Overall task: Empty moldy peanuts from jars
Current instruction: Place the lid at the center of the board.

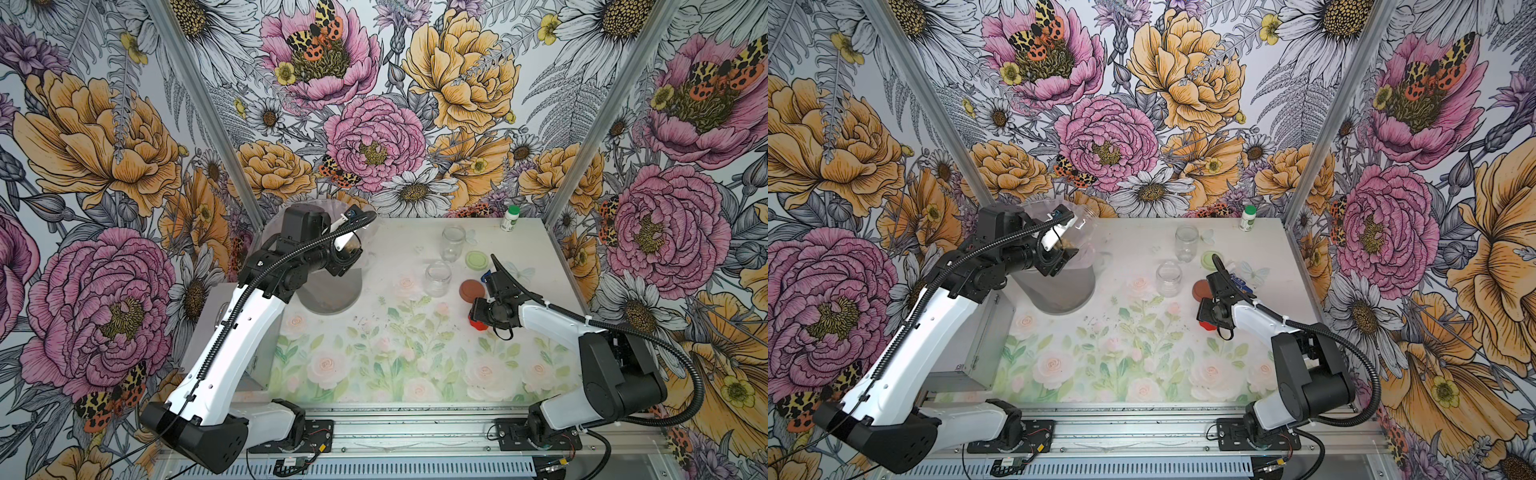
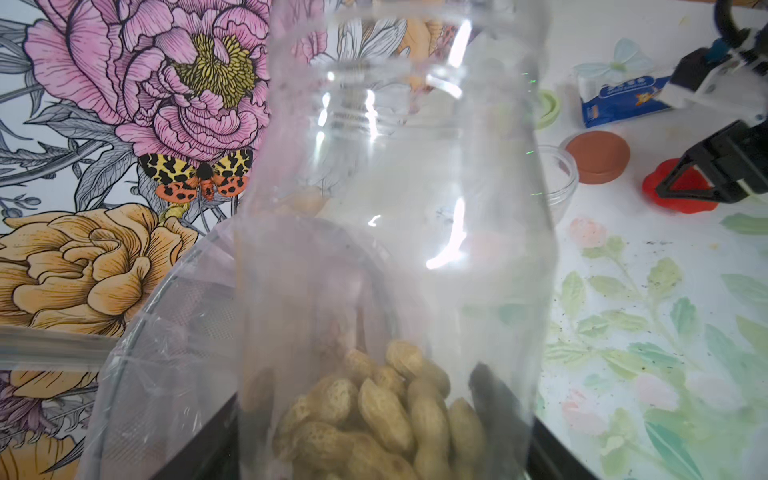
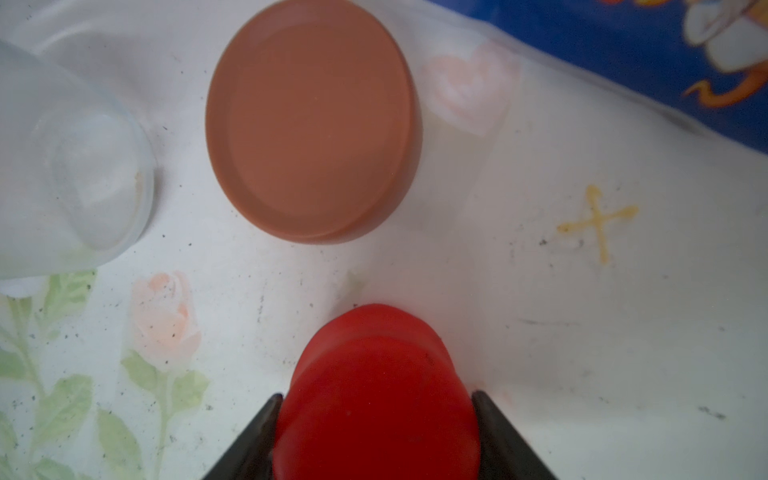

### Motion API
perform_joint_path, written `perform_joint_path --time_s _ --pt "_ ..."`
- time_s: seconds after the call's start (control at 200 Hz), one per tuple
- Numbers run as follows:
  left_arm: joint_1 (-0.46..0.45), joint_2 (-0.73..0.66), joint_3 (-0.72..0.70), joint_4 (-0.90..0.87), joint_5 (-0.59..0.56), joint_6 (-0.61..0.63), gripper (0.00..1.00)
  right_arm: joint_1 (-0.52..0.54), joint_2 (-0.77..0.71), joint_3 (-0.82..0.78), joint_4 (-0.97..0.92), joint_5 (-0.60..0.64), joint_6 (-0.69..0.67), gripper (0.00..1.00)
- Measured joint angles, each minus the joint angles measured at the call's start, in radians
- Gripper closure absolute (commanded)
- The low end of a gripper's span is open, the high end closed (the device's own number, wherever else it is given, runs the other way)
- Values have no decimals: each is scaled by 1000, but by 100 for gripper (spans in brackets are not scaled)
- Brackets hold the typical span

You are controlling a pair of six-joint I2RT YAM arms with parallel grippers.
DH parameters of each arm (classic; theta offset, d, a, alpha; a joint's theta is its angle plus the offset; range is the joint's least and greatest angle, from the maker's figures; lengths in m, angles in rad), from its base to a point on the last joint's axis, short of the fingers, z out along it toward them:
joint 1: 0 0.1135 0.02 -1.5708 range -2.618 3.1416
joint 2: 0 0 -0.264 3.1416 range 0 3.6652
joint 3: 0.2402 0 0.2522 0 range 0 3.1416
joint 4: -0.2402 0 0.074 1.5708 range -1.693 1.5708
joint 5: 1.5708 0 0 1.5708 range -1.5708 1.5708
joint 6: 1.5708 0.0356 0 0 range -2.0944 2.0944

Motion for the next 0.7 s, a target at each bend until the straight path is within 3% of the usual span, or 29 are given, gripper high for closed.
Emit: perform_joint_path --time_s 0.075,0.185,0.475,0.7 --pt "23 -1 0 -15 -8 6 77 0 3 -6 -2 0 8 18" --pt "67 -1 0 -30 -14 14 77 -2 4 -33 -15 8 16 14" --pt "172 -3 91 -122 -76 79 76 -2 -19 -54 -24 26 16 10" --pt "195 47 161 -178 -246 163 75 -2 -20 -54 -31 42 15 10"
